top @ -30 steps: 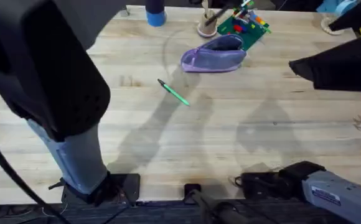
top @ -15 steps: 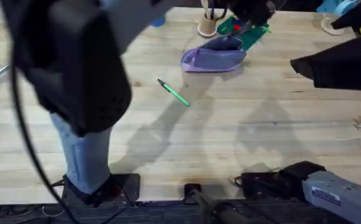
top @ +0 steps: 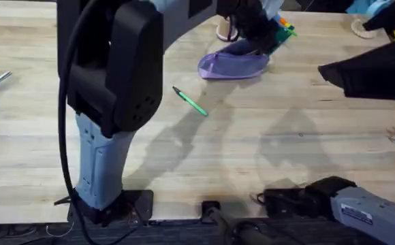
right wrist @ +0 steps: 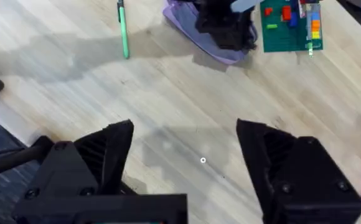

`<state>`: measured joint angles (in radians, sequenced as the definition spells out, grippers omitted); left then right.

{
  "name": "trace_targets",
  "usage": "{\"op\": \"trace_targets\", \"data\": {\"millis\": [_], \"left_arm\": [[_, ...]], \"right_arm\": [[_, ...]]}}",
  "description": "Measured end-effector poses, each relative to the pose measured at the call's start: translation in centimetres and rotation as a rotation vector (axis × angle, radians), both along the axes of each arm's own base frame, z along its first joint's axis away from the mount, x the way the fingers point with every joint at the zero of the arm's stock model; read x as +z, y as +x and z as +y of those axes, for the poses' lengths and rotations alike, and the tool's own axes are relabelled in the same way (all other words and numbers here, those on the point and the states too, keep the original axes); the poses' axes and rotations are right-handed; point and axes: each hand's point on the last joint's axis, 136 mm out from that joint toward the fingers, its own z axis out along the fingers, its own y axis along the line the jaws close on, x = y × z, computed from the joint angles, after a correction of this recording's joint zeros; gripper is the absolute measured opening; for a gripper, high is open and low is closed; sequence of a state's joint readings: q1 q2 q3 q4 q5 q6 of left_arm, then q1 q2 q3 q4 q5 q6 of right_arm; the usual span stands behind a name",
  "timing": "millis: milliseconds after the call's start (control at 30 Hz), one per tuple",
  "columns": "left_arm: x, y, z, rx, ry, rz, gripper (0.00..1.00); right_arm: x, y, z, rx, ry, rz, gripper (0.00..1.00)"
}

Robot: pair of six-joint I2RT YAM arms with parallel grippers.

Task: Unzip the bag, pick up the pens from the table one at a time and place them inside, then zip the bag closed.

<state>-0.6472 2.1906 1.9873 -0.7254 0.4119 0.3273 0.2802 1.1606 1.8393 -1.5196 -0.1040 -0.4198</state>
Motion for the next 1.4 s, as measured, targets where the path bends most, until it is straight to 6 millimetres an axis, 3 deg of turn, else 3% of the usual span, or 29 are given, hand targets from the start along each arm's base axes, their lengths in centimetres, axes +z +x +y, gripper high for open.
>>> {"op": "trace_targets", "data": {"millis": [200,467,767,900,1033,1100,1400], "left_arm": [[-1.9,-0.3,2.7,0.022,0.134,0.019,0.045],[-2.3,1.8,5.8,0.086,0.175,0.017,0.045],[-2.6,2.1,6.9,0.104,0.187,0.035,0.047],[-2.6,2.0,7.0,0.098,0.192,0.035,0.331],[-2.8,1.7,7.1,0.097,0.198,0.046,0.938],[-2.8,1.7,7.1,0.096,0.201,0.049,0.989],[-2.7,1.2,7.4,0.094,0.211,0.065,0.994]], "right_arm": [[0.0,0.0,0.0,0.003,-0.003,-0.001,0.996],[0.0,0.0,0.0,0.002,-0.005,-0.002,0.996],[0.0,0.0,0.0,0.004,-0.006,-0.003,0.996],[0.0,0.0,0.0,0.004,-0.006,-0.003,0.996],[0.0,0.0,0.0,0.004,-0.006,-0.003,0.996],[0.0,0.0,0.0,0.005,-0.007,-0.003,0.996],[0.0,0.0,-0.1,0.022,-0.019,-0.01,0.996]]}}
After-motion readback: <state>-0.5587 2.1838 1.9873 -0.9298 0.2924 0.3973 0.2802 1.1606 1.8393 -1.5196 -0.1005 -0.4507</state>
